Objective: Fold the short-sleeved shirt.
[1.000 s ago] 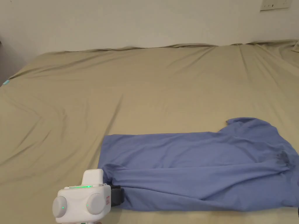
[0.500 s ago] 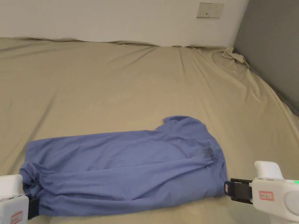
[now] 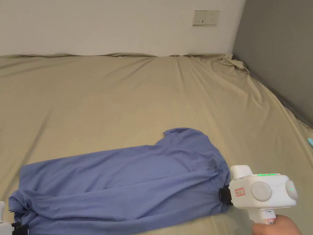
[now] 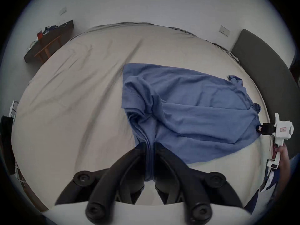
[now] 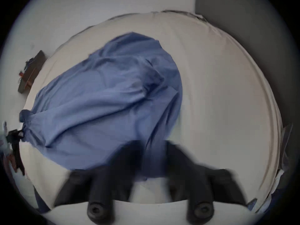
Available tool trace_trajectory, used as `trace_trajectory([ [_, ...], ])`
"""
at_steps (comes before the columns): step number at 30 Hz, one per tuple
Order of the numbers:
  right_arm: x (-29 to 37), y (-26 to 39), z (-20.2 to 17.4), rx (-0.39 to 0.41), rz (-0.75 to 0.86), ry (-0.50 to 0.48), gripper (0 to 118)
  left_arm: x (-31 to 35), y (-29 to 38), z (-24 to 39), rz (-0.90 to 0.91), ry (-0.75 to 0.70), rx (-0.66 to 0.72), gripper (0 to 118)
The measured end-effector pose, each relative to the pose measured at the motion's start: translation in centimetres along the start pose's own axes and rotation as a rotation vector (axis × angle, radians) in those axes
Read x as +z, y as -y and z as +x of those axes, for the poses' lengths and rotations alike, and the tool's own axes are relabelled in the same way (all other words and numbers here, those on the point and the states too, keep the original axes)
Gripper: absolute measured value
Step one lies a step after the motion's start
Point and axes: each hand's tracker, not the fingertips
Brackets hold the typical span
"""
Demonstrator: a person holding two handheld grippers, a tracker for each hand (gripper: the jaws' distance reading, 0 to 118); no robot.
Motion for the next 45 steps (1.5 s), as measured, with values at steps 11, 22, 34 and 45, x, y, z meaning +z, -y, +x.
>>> trace_trajectory([
  [11,11.1,3.6,-1.3,0.073,0.025,-0.029,13,3.4,1.0,-3.8,-0.039,0.086,0.032,7],
  [22,11.3,13.2,-1.2,-0.037,-0.184,-0.025,13,6.4,7.2,-5.9,-0.191,0.100,0.027,7],
  [34,7.1,14.0,-1.9,0.052,-0.226,0.027,33,1.5,8.9,-5.9,-0.257,0.000,0.010,23],
  [45,18.4,3.5,-3.4,-0.028,0.242,-0.078,117,8.3,1.8,-3.0,0.138,0.016,-0.003,118],
])
